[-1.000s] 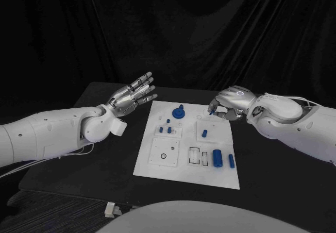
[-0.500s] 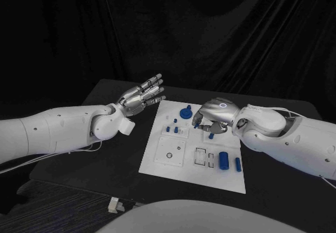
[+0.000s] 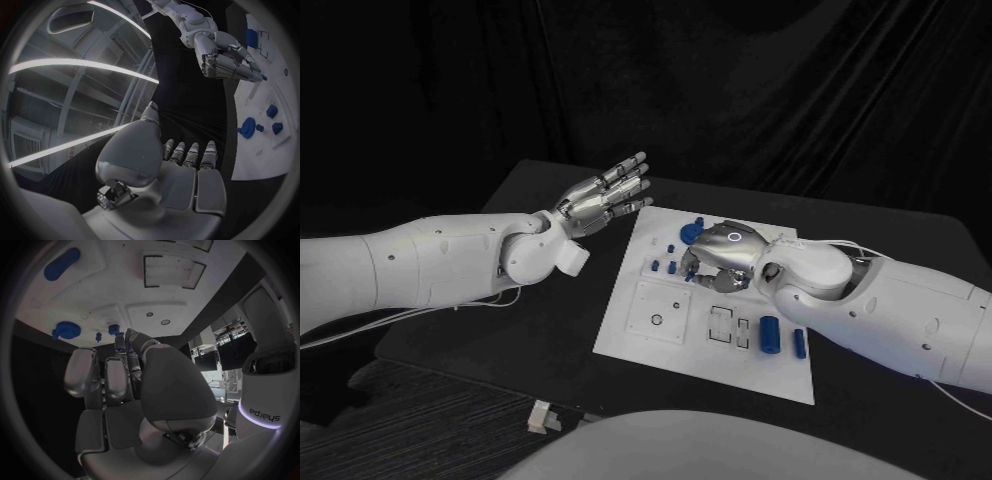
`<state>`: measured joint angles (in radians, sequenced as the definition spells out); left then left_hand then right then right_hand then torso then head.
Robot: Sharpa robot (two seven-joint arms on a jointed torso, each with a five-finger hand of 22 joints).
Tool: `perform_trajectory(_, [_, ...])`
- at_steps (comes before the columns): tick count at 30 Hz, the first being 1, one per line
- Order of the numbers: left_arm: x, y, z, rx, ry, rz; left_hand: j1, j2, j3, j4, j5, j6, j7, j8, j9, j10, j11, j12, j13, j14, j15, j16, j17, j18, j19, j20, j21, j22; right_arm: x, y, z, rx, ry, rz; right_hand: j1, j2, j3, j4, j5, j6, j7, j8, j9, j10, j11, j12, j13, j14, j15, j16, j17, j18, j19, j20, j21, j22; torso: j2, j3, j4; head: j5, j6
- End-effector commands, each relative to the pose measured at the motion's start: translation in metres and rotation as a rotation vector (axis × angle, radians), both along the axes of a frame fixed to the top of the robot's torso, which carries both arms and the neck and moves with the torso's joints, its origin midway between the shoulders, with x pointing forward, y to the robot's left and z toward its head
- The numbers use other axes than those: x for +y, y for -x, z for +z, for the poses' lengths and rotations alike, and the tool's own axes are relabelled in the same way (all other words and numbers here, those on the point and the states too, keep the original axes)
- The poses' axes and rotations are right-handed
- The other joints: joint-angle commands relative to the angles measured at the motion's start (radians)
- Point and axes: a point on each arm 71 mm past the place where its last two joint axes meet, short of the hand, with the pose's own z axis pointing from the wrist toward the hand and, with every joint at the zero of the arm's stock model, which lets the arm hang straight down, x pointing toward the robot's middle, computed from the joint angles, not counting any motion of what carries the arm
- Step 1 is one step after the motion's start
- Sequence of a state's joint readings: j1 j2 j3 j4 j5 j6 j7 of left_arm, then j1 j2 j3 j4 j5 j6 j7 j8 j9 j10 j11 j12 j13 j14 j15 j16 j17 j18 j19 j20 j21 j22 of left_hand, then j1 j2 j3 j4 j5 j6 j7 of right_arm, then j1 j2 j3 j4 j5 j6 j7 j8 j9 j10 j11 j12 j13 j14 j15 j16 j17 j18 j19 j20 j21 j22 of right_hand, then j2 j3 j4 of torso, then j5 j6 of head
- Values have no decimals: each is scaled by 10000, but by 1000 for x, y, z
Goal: Assemble the parts on the task board
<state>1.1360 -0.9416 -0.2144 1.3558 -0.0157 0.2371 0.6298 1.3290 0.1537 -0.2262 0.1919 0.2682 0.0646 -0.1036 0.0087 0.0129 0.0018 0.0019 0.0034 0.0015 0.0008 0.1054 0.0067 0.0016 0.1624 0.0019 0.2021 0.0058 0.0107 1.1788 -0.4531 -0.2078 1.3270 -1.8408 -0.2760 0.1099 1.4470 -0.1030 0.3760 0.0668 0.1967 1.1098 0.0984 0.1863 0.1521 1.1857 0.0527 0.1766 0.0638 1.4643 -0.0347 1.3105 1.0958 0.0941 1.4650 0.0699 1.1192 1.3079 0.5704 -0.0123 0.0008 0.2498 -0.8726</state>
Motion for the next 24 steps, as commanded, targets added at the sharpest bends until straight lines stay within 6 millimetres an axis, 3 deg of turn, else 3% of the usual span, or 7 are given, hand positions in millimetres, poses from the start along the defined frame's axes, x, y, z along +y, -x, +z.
perform_trajectory(1, [0,0,1,-205,125,240,-63,52,-53,7,36,88,-5,65,15,5,70,-15,-1,-8,-90,-67,-16,89,3,-72,-35,-9,1,1,-6,-55,305,-138,3,-92,-41,-46,35,89,132,0,345,72,23,-53,4,232,83,22,-11,-102,32,46,-13,1518,10,-10,-6,31,0])
perform_trajectory(15, [-1,0,0,-183,178,170,-72,79,-81,4,59,96,30,66,15,5,83,-15,-2,-8,-158,-67,-16,53,-1,-175,-38,-23,4,7,-14,81,246,-189,-2,-130,-43,-60,45,76,146,-19,347,77,34,-77,5,227,87,15,-20,-102,29,48,-15,1517,14,-8,-22,43,0])
perform_trajectory(24, [-2,1,-1,-82,224,18,-34,141,-59,-29,96,69,45,58,10,-7,75,-25,-9,-8,-111,-67,-16,26,0,-159,-35,-17,8,13,-19,197,136,-175,-2,-136,-38,-66,63,81,151,-24,351,96,32,-81,10,227,89,18,-12,-101,27,49,-22,1515,6,-9,-19,-47,0])
